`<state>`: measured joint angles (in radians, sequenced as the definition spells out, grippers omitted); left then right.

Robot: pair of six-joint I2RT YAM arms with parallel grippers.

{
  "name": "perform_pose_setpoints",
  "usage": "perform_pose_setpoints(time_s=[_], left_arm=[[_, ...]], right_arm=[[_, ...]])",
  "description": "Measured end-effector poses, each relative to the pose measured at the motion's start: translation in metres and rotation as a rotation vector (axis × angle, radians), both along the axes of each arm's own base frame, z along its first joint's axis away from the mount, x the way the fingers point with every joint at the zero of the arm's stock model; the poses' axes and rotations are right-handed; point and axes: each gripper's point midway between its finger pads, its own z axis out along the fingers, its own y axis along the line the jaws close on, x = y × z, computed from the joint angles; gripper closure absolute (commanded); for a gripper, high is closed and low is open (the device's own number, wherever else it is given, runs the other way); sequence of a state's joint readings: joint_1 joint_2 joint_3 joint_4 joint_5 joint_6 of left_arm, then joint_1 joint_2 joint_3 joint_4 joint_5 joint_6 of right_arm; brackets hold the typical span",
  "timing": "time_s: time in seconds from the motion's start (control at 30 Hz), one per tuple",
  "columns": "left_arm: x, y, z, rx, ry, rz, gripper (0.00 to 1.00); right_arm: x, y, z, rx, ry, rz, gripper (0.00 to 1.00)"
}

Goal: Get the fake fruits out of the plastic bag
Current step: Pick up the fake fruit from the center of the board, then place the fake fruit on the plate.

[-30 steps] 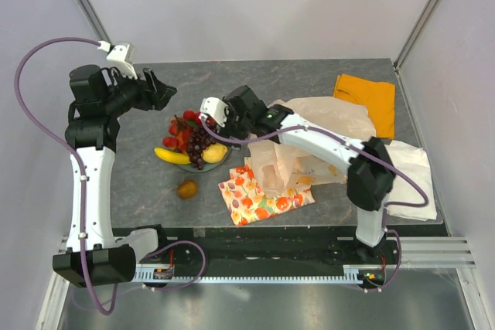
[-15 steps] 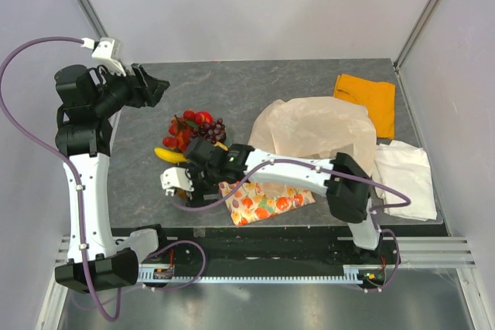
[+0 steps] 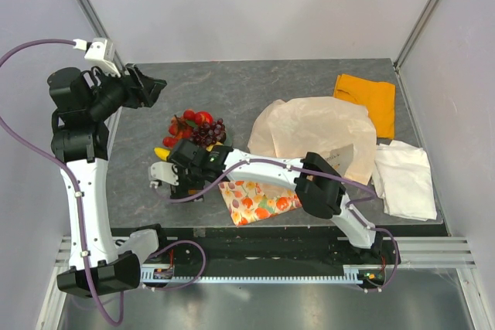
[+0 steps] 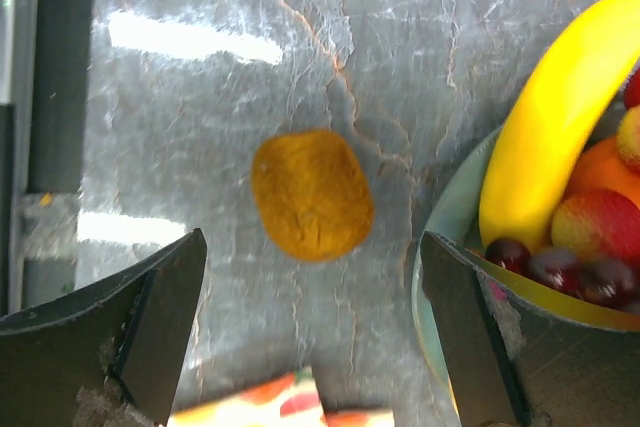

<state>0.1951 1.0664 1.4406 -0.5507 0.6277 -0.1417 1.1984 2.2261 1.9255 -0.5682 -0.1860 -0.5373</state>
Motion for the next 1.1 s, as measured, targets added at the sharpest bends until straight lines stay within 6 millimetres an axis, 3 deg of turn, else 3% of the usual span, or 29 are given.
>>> perform_pose_setpoints(time_s=[0.2,0.27,0.3,0.33,0.43,0.53,0.63,0.7,0.8,0.97,1.03,1.1], left_arm=[[0.0,0.0,0.001,-0.017,0.003,0.002,0.24],[0.0,0.0,0.002,-0.024,0.003,0.004,0.24],[0.0,0.001,0.002,-0.026,0.004,0.006,0.23],[0.0,0.001,0.002,-0.029,0.004,0.007,0.24],[0.0,0.001,0.004,-0.038,0.001,0.008,0.24],[0.002,0.002,0.007,-0.043,-0.009,0.011,0.24],[0.004,0.003,0.007,-0.045,-0.008,0.011,0.24],[0.008,0.003,0.007,-0.047,-0.008,0.006,0.24],[0.016,0.003,0.01,-0.051,-0.011,-0.003,0.24],[0.029,0.005,0.014,-0.059,-0.016,-0.008,0.24],[0.034,0.006,0.014,-0.061,-0.014,-0.008,0.24],[0.038,0.007,0.014,-0.064,-0.011,-0.009,0.24]], right_arm=[[0.002,0.007,-0.032,-0.039,0.013,-0.012,0.07],[0.003,0.005,-0.047,-0.067,0.015,-0.018,0.13],[0.004,0.005,-0.052,-0.076,0.015,-0.02,0.18],[0.004,0.003,-0.056,-0.087,0.014,-0.025,0.32],[0.006,0.002,-0.062,-0.1,0.007,-0.032,0.58],[0.007,0.003,-0.058,-0.097,0.006,-0.04,0.67],[0.007,-0.001,-0.045,-0.091,0.023,-0.048,0.68],[0.005,-0.006,-0.025,-0.078,0.057,-0.061,0.67],[0.022,-0.01,0.037,0.026,0.066,-0.112,0.66],[0.097,-0.047,0.164,0.267,-0.048,-0.261,0.63],[0.132,-0.069,0.196,0.327,-0.105,-0.336,0.62],[0.157,-0.082,0.207,0.351,-0.142,-0.389,0.62]])
